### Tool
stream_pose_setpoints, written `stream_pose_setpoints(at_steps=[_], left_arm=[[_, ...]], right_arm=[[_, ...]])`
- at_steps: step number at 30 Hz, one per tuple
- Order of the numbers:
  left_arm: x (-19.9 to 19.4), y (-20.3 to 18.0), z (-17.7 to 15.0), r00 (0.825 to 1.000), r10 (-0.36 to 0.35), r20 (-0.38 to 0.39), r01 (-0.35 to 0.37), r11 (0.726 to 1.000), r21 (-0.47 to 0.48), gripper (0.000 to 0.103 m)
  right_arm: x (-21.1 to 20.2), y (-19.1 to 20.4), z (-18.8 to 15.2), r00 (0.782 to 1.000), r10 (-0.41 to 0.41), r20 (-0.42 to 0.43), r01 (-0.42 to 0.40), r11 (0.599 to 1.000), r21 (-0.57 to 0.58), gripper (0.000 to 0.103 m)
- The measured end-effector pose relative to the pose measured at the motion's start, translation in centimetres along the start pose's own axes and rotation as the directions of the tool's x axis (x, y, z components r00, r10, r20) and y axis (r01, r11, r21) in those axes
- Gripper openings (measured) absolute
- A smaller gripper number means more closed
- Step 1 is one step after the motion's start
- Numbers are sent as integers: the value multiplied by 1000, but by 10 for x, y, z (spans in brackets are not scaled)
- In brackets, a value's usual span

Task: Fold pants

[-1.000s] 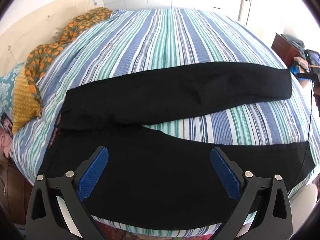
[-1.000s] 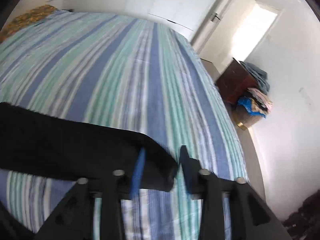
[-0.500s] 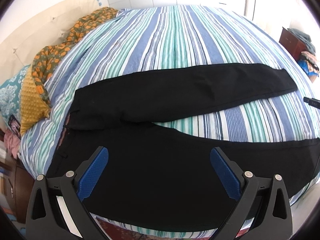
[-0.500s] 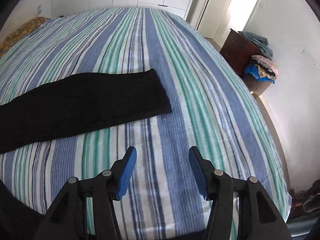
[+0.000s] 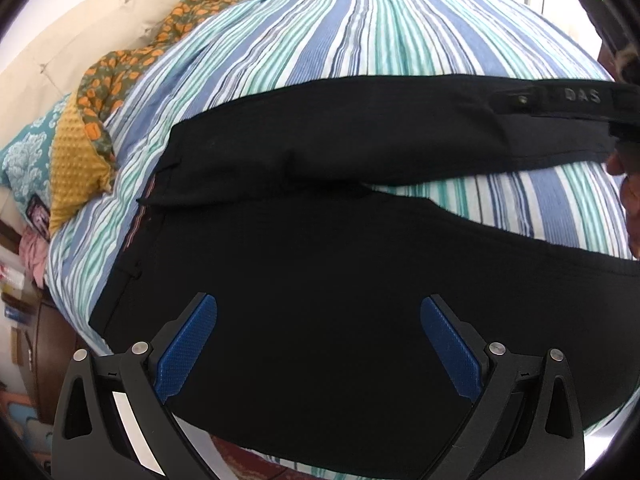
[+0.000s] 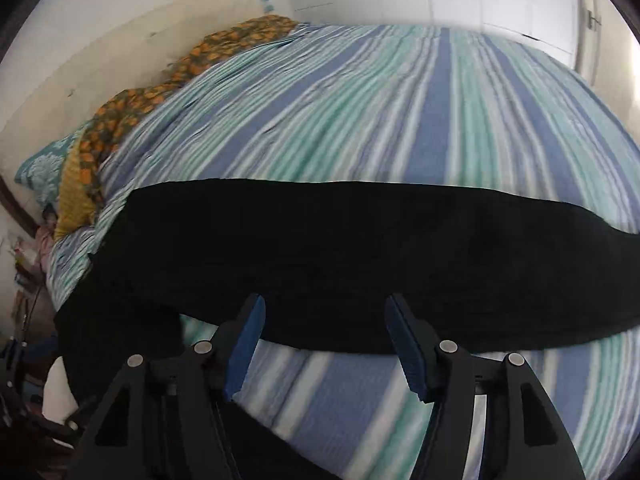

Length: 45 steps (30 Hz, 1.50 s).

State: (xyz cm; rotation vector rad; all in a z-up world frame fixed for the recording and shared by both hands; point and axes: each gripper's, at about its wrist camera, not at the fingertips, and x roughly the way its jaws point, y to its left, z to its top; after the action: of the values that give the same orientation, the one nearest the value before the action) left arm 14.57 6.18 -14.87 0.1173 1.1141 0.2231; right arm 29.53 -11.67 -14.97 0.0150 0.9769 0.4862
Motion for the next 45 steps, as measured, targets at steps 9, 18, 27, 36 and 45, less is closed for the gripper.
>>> stream_pose_setpoints(at_steps=[9, 18, 27, 36, 45], left_arm=[[39, 33, -33, 995, 51, -80, -53, 998, -29, 102], [26, 16, -44, 990, -139, 19, 140, 988, -67, 102], [24, -44, -69, 975, -212, 73, 201, 971, 127, 102], [32, -43, -70, 968, -238, 72, 228, 965, 127, 102], [38, -40, -72, 969, -233, 82, 221, 966, 133, 102]], right_arm=[[102, -39, 16, 974, -115, -196, 133, 988, 80, 62], [-44, -145, -49, 911, -401, -95, 412, 872, 264, 63], [-110, 15, -210, 988, -148, 49, 133, 963, 234, 77], [-68, 22, -247, 979, -202, -16, 200, 948, 247, 103], [-55, 29, -253, 961, -275, 17, 267, 946, 186, 103]])
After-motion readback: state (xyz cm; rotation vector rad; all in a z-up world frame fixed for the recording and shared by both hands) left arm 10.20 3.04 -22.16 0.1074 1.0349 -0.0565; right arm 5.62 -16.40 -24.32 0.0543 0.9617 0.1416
